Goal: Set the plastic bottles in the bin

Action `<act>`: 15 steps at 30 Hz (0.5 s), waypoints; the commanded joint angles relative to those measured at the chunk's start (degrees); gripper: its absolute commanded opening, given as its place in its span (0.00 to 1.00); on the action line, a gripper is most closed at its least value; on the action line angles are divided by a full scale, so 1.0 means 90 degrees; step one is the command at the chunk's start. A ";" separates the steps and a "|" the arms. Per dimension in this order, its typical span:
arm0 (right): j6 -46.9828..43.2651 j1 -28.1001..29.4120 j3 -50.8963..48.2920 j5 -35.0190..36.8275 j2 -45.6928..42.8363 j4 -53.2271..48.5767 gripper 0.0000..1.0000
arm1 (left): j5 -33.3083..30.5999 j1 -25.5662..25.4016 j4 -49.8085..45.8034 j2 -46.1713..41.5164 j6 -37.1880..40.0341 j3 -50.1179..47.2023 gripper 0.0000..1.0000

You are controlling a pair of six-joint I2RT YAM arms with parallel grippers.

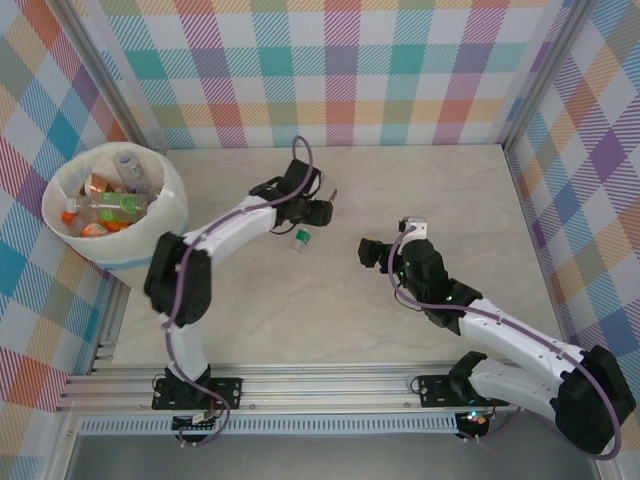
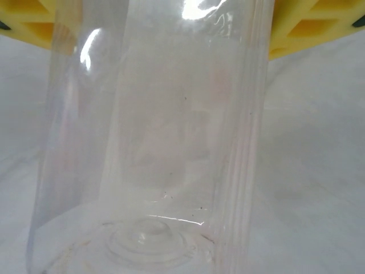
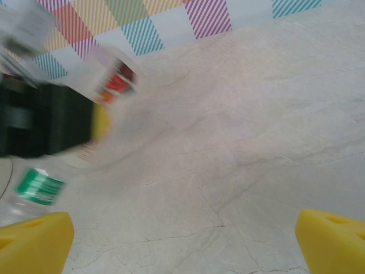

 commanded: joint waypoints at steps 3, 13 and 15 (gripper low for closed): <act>-0.0045 -0.0065 -0.0006 -0.0135 0.0209 0.0332 1.00 | -0.0719 0.0504 0.0350 -0.2228 -0.0153 -0.0473 0.60; -0.0070 -0.0078 0.0285 -0.0519 0.0678 0.0601 1.00 | -0.1931 0.3124 -0.0546 -0.4210 -0.0109 -0.0289 0.62; -0.0070 -0.0078 0.0319 -0.0564 0.0723 0.0595 1.00 | -0.2182 0.3644 -0.0642 -0.4278 0.0097 -0.0105 0.62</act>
